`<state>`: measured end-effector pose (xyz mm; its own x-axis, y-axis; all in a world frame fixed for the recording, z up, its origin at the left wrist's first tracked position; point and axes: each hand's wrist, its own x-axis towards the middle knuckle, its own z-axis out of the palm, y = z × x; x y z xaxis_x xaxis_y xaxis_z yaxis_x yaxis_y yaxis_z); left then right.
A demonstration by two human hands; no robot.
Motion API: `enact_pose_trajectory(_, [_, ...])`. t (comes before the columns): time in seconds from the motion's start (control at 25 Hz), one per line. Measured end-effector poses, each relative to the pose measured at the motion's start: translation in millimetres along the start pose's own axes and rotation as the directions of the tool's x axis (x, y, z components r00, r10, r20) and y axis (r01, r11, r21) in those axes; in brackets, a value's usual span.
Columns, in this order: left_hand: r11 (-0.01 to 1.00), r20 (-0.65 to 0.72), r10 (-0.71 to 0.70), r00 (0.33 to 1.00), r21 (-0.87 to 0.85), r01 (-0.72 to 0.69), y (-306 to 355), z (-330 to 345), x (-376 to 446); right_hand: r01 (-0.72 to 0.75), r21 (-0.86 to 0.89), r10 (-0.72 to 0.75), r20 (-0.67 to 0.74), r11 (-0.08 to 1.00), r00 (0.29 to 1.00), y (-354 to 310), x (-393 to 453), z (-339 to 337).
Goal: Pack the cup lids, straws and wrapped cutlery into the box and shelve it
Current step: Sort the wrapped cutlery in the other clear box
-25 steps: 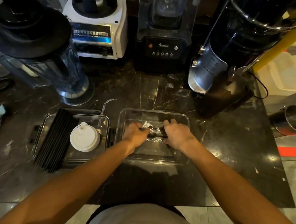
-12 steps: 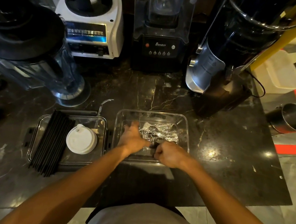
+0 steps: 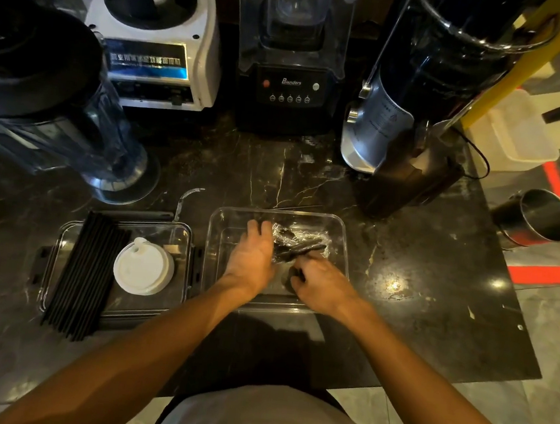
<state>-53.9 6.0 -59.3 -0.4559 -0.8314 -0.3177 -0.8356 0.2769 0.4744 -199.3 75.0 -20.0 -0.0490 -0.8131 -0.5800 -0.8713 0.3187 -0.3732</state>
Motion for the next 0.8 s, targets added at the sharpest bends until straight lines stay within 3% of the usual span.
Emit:
enact_pose_trajectory(0.2, [0.975,-0.014,0.089,0.996,0.206,-0.085,-4.1,-1.3,-4.0,0.009,0.004,-0.009,0.039,1.000,0.999,-3.6,-5.1,1.3])
enact_pose_trajectory(0.4, [0.874,-0.017,0.177,0.984,0.462,-0.150,3.0,-6.0,-0.9,0.009,-0.014,-0.008,0.064,1.000,0.998,-4.7,-4.0,0.6])
enact_pose_trajectory(0.6, [0.872,-0.005,0.181,0.983,0.463,-0.158,3.2,-7.7,9.5,-0.039,-0.009,0.040,0.056,0.999,0.998,-5.7,-3.5,-1.3])
enact_pose_trajectory(0.8, [0.927,-0.029,0.137,0.990,0.357,-0.118,0.5,-6.5,6.0,-0.031,-0.051,0.031,-0.006,0.998,1.000,-5.4,-2.3,-0.9])
